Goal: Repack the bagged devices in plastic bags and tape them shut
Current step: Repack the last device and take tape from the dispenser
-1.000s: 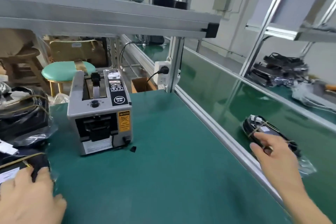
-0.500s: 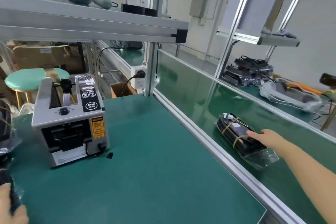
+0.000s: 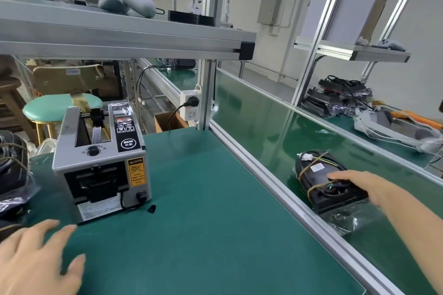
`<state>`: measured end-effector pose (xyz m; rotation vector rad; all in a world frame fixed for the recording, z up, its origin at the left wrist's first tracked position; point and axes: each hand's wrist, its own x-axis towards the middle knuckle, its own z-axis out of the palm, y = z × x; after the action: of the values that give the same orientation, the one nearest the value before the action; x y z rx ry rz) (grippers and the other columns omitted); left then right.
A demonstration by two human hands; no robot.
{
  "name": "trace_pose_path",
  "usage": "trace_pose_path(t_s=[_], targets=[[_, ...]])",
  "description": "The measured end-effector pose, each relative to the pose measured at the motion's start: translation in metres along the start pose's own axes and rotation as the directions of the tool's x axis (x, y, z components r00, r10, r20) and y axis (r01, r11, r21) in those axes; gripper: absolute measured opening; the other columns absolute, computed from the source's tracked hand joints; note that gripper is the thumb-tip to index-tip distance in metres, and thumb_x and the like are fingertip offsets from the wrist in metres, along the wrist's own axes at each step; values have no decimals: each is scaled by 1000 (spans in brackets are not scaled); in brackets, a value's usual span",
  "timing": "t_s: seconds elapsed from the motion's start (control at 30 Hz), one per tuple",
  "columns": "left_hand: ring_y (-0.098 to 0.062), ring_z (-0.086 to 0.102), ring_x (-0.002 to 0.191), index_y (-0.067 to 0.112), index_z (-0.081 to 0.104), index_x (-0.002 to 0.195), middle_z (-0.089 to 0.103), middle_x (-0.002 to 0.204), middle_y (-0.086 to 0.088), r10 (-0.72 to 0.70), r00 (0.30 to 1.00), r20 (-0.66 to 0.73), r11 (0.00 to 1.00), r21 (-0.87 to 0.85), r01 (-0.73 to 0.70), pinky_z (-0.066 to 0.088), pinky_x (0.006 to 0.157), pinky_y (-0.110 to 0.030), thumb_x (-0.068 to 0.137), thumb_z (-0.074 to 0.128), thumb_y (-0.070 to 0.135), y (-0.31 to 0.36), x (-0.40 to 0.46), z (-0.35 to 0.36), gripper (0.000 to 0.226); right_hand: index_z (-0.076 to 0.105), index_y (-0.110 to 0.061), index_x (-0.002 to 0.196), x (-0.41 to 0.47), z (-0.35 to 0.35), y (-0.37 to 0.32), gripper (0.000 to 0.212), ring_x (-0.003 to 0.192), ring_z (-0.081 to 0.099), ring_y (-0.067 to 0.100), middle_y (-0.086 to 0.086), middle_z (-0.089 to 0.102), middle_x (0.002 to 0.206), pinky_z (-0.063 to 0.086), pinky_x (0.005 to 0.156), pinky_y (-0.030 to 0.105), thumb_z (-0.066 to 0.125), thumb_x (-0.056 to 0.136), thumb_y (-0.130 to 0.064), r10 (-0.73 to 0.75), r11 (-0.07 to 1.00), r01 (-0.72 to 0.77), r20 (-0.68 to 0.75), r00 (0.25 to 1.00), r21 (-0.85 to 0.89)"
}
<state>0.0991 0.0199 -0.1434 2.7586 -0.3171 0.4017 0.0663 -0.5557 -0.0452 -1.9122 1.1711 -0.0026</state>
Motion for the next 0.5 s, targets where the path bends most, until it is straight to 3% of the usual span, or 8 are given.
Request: trace_pose_path(t_s=[0.1,0.2,0.23,0.27,0.3,0.4,0.47,0.5], targets=[[-49,55,93,25,71,95,64,99,-18,-76,996,-48,993,-88,72,42,81,-67,59,45,53,21,2,-12,52,62,5,98,-17,8,-16,43,76,62,28,18,68,91,43,63,31,82,71,-21,-133,990,132,-26,991,-54],[-44,59,90,38,69,93,68,93,-6,-109,994,-3,975,-195,107,44,76,-67,55,47,56,47,8,-20,48,63,7,90,-36,27,-33,41,79,62,32,17,57,78,47,73,38,83,69,-21,-323,931,312,-28,946,-187],[-44,60,90,41,68,92,68,92,-4,-86,995,40,970,-225,93,45,75,-67,54,50,55,53,8,-24,44,62,10,99,-41,35,-38,48,89,63,35,26,65,94,48,81,41,83,69,-21,-349,921,341,-10,937,-186],[-43,60,91,47,66,84,68,92,-2,-107,993,44,965,-236,115,45,76,-67,53,56,53,56,5,-28,33,61,7,105,-46,43,-42,51,94,61,34,22,59,113,47,84,42,84,69,-22,-359,919,356,16,933,-166],[-43,60,92,47,64,72,66,91,2,-106,994,2,963,-251,103,45,77,-66,51,63,47,56,3,-30,21,60,1,104,-50,50,-46,48,92,59,30,14,62,94,45,83,40,84,69,-23,-352,927,354,38,935,-121],[-39,58,96,64,53,88,59,88,12,-115,993,28,937,-328,118,44,81,-61,54,80,29,60,1,-42,55,65,-1,93,-55,67,-54,37,74,65,27,14,71,83,49,74,34,84,66,-19,-282,958,268,154,947,106],[-36,58,96,78,45,82,59,88,15,-137,990,36,914,-380,140,44,83,-58,53,89,16,62,1,-44,82,68,0,102,-54,78,-56,41,74,71,28,16,75,85,53,73,33,83,68,-16,-290,945,251,181,940,211],[-35,59,95,81,44,81,59,89,16,-108,994,31,903,-415,112,45,84,-57,53,88,20,62,0,-45,81,65,-2,107,-52,84,-55,44,79,72,28,15,75,90,54,75,33,83,69,-16,-316,934,273,177,932,232]])
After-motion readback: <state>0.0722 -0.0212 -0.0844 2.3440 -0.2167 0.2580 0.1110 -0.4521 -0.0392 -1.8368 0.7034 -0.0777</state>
